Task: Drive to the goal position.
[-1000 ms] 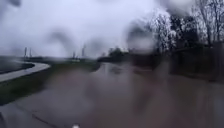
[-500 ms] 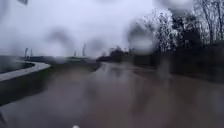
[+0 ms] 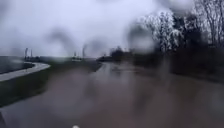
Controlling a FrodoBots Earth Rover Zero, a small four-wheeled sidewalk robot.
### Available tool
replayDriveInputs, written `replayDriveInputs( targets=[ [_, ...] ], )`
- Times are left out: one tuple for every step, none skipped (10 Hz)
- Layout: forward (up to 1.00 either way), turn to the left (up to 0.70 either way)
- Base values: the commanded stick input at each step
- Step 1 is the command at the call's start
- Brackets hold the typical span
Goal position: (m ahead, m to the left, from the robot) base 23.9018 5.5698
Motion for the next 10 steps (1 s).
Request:
replayDriveInputs(
  targets=[
    [0.70, 0.00],
    [0.70, 0.00],
    [0.70, 0.00],
    [0.70, 0.00],
    [0.70, 0.00],
    [0.70, 0.00],
    [0.70, 0.00],
    [0.70, 0.00],
    [0.70, 0.00],
    [0.70, 0.00]
  ],
)
